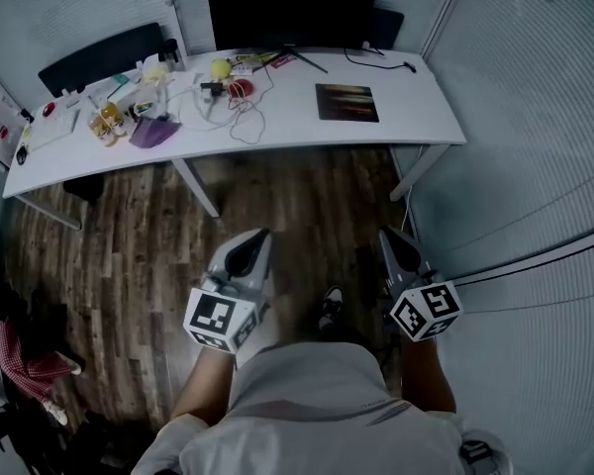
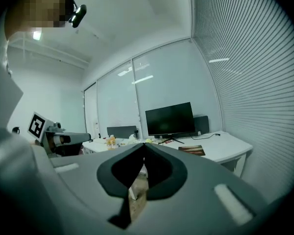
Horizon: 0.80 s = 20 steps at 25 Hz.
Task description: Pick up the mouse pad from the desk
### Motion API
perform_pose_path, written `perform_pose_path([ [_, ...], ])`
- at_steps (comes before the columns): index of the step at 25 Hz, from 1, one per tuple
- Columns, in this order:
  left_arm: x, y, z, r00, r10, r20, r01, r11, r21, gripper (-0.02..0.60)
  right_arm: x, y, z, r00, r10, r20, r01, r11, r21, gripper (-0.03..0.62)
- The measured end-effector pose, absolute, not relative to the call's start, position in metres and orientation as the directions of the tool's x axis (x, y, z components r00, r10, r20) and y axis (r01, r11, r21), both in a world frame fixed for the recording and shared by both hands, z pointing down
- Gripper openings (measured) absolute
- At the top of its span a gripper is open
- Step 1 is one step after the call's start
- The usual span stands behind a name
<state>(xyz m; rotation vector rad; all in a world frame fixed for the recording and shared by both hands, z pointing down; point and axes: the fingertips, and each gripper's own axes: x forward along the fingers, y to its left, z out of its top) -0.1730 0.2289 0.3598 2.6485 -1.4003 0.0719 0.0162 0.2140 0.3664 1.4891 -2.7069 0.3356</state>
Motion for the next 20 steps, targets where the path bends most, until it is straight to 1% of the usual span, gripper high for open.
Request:
perform_pose_path([
  [3, -0.146, 0.187, 0.348, 0.553, -0.829, 0.083, -0.833, -0.548, 0.081, 0.002, 0.045, 0.175, 0.358, -0.542, -0.832, 0.119, -0.84, 0.529, -0.122, 0.008],
  [5, -0.124, 0.159, 0.342, 0.544, -0.836, 0.078, -0.839, -0.54, 0.068, 0.002, 0.067, 0.147, 0.356, -0.549, -0.828, 0.114, -0.835, 0.537, -0.122, 0.006],
  [13, -0.044, 0.061, 0.344, 0.527, -0.84, 0.127, -0.849, -0.526, 0.048, 0.003, 0.148, 0.043, 0.357, -0.554, -0.826, 0.104, -0.83, 0.536, -0.155, 0.008],
  [17, -0.018, 0.022, 0.355, 0.515, -0.845, 0.147, -0.856, -0.514, 0.044, 0.003, 0.184, 0.002, 0.368, -0.534, -0.838, 0.112, -0.841, 0.512, -0.176, 0.008],
  [20, -0.004, -0.004, 0.364, 0.513, -0.844, 0.156, -0.857, -0.513, 0.046, 0.003, 0.199, -0.022, 0.378, -0.533, -0.838, 0.117, -0.84, 0.508, -0.192, 0.006],
])
